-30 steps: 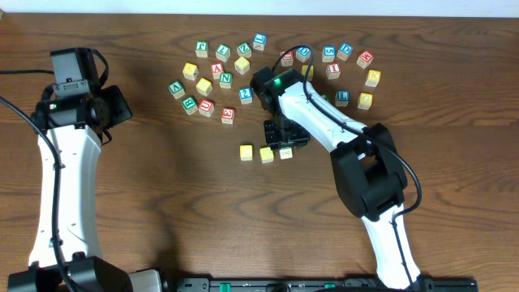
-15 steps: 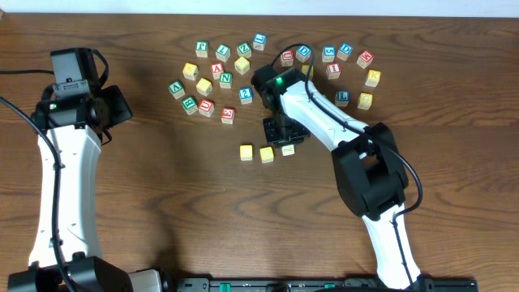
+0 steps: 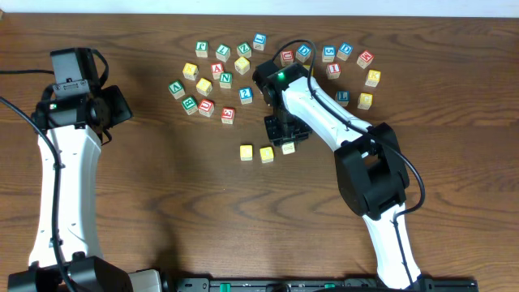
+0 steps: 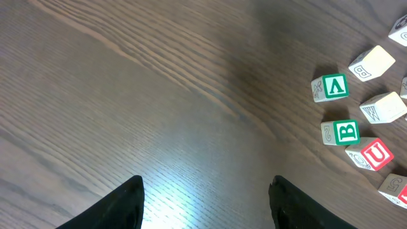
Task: Spell out CORL
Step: 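Carry the R block right of the O block and release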
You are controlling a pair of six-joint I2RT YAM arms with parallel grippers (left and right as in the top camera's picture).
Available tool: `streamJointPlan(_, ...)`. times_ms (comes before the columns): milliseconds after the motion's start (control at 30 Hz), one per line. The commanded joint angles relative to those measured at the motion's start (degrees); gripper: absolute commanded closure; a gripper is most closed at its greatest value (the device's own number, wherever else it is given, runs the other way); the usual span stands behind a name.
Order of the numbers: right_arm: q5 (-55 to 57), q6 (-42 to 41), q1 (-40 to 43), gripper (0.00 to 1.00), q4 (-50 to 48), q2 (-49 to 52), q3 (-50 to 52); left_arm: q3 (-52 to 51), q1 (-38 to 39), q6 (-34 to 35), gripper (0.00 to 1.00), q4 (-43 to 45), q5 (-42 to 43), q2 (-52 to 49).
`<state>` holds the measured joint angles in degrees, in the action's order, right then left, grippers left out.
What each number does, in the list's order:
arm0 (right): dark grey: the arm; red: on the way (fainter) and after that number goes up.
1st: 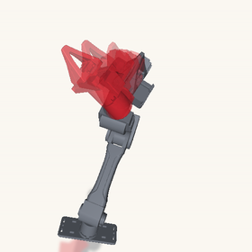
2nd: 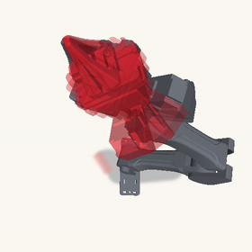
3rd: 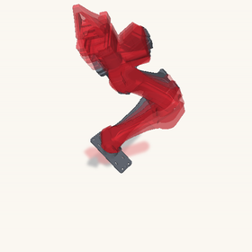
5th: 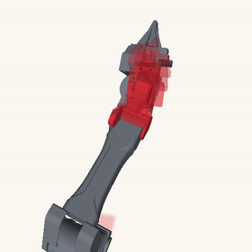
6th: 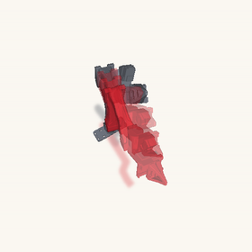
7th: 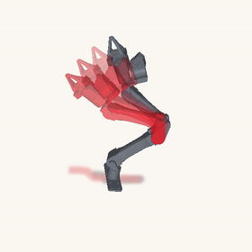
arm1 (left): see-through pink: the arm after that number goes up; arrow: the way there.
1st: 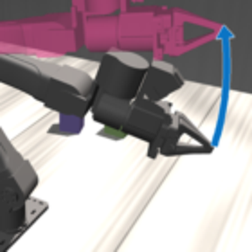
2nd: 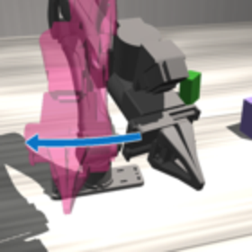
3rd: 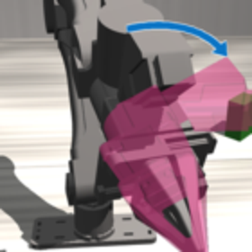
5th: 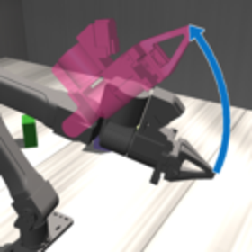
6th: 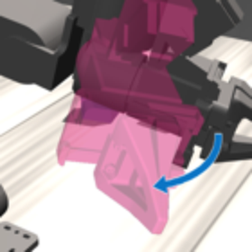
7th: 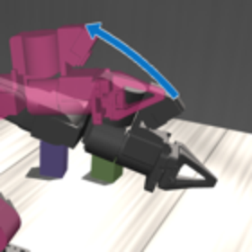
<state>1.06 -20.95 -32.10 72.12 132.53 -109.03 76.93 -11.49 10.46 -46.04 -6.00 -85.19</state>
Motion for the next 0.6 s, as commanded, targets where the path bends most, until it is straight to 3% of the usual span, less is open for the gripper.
streamJointPlan(0, 0.26, 0.46, 0.31, 0.6, 0.13, 0.22, -1.11, 0.92, -0.07, 0.33, 0.38, 0.04, -0.68, -0.55)
streamJointPlan(167, 0.26, 0.46, 0.31, 0.62, 0.42, 0.22, -1.11, 0.92, -0.09, 0.33, 0.38, 0.04, -0.68, -0.55)
streamJointPlan(367, 0.28, 0.48, 0.31, 0.82, 0.42, 0.22, -1.11, 0.92, -0.09, 0.33, 0.38, 0.04, -0.68, -0.55)
streamJointPlan(400, 0.28, 0.48, 0.31, 0.82, 0.39, 0.22, -1.11, 0.92, -0.07, 0.33, 0.38, 0.04, -0.68, -0.55)
streamJointPlan(433, 0.33, 0.48, 0.31, 0.71, 0.37, 0.22, -1.11, 0.92, -0.07, 0.33, 0.38, 0.04, -0.68, -0.55)
streamJointPlan(500, 0.31, 0.48, 0.31, 0.64, 0.37, 0.22, -1.11, 0.92, -0.09, 0.33, 0.38, 0.04, -0.68, -0.55)
streamJointPlan(567, 0.33, 0.48, 0.31, 0.67, 0.28, 0.22, -1.11, 0.92, -0.09, 0.33, 0.38, 0.04, -0.68, -0.55)
